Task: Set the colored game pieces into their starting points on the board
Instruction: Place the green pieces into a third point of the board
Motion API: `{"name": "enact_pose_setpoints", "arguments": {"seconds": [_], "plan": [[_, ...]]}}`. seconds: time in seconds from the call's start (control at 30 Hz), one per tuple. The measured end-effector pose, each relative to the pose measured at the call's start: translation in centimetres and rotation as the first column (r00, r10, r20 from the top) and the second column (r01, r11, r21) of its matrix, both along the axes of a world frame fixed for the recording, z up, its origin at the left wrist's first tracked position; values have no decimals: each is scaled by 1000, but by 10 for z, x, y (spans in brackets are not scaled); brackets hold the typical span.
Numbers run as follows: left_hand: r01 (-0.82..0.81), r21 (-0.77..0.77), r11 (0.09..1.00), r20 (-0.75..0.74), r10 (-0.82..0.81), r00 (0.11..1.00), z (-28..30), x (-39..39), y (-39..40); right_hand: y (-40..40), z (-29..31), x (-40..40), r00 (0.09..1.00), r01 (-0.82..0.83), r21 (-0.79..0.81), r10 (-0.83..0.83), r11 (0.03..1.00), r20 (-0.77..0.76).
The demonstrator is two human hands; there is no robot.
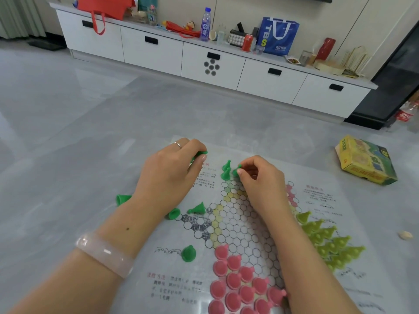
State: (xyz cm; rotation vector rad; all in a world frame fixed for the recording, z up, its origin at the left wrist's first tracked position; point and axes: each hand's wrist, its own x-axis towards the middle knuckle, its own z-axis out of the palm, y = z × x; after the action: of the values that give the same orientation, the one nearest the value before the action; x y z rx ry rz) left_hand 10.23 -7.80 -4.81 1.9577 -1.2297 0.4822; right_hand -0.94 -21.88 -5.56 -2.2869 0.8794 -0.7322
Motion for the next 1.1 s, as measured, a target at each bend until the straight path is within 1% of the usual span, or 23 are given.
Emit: {"name": "enact_pose_setpoints", "arguments": {"seconds": [0.37,0.53,0.63,0.7,0.77,0.8,0.83,0.87,0.9,0.97,1.03,1.1], "plan": [[-4,8,1000,-6,4,1000,3,-1,1,1,1,-1,999,-24,15,24,1000,-21],[-8,9,1000,-60,9,998,3,2,3,2,2,-2,1000,-22,19,23,1000,-17],[-2,11,1000,-31,2,1000,3,0,3,3,1,-2,1000,-28,39,29,999,-13],[-10,3,1000,-17,10,1000,3,-2,3,6,4,-3,998,-17,48,14,999,56],[-4,-17,1000,-58,3,998,5,-5,3,12,12,-4,985,-14,-46,22,999,171],[-3,-45,999,-125,-3,992,6,-8,2,17,18,-4,972,-49,-108,72,993,223],[-5,-87,996,-225,-14,974,9,-11,2,23,22,-4,955,-105,-171,147,980,257],[-7,-133,991,-345,-39,938,12,-14,1,28,25,-4,938,-160,-234,222,959,267],[-13,-172,985,-459,-69,886,14,-16,0,33,25,-4,926,-199,-289,276,936,259],[-6,-221,975,-638,-140,757,19,-21,-3,39,22,-3,914,-235,-356,330,905,237],[24,-248,969,-764,-211,610,21,-25,-5,40,19,-2,903,-243,-392,355,887,243],[34,-257,966,-842,-241,482,23,-26,-6,40,19,-2,893,-248,-406,370,879,256]]}}
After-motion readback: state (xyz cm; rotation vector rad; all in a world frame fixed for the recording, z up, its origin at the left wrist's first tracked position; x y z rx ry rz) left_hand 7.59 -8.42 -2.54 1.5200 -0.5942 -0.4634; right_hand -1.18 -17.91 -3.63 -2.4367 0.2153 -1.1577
